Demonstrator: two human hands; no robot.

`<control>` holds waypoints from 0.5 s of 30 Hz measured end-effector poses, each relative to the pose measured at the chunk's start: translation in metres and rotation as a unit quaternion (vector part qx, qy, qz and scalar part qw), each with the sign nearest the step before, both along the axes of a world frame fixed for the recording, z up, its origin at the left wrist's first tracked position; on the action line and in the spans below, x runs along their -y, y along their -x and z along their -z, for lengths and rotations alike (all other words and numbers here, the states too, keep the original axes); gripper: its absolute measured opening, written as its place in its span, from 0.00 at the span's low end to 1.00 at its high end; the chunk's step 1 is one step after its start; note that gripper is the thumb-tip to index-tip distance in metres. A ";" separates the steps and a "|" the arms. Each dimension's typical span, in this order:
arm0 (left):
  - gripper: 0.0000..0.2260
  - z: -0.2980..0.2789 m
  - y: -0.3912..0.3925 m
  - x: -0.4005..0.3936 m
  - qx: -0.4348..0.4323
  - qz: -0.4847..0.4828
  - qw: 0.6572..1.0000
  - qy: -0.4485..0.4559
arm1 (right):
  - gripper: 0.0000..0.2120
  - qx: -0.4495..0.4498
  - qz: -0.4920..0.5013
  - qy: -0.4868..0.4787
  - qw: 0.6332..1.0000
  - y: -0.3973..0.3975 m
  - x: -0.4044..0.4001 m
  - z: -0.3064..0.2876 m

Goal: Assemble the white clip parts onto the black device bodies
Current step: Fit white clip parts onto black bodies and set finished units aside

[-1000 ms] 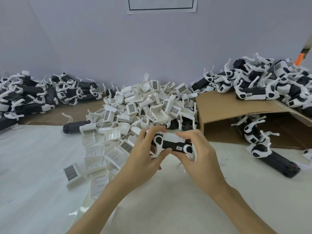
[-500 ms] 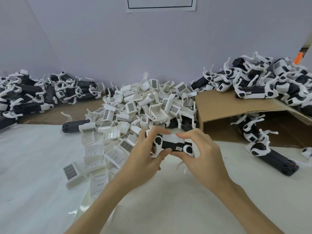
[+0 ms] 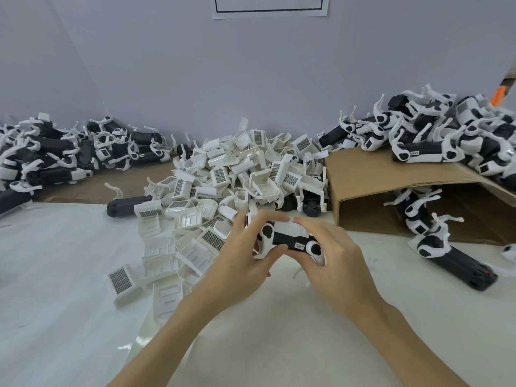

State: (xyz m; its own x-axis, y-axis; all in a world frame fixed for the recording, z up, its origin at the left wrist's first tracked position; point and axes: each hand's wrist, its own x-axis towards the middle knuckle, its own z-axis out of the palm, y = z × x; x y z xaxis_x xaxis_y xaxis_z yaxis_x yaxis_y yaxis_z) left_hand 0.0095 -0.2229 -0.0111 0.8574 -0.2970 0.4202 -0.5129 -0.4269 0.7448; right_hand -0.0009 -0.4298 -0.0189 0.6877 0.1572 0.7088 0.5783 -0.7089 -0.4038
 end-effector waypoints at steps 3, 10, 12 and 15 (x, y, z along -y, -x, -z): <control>0.18 0.000 0.000 -0.001 -0.002 -0.002 1.000 -0.007 | 0.29 0.021 0.014 0.019 1.000 0.000 0.000 0.000; 0.19 -0.007 0.002 -0.001 0.011 0.013 1.000 -0.026 | 0.25 -0.068 -0.026 -0.034 0.997 0.002 -0.001 -0.007; 0.20 -0.010 0.001 -0.005 0.038 0.040 0.997 -0.048 | 0.23 -0.175 -0.098 -0.103 0.974 0.001 0.001 -0.007; 0.20 -0.012 0.000 -0.010 0.054 0.049 0.996 -0.060 | 0.24 -0.237 -0.141 -0.137 0.951 0.002 0.001 -0.003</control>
State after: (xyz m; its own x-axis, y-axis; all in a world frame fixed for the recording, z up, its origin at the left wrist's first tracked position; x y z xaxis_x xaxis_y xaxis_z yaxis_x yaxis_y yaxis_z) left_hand 0.0091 -0.2128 0.0011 0.7740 -0.4296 0.4652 -0.6304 -0.4538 0.6298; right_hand -0.0031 -0.4304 -0.0156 0.8977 0.2373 0.3712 0.4376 -0.3831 -0.8134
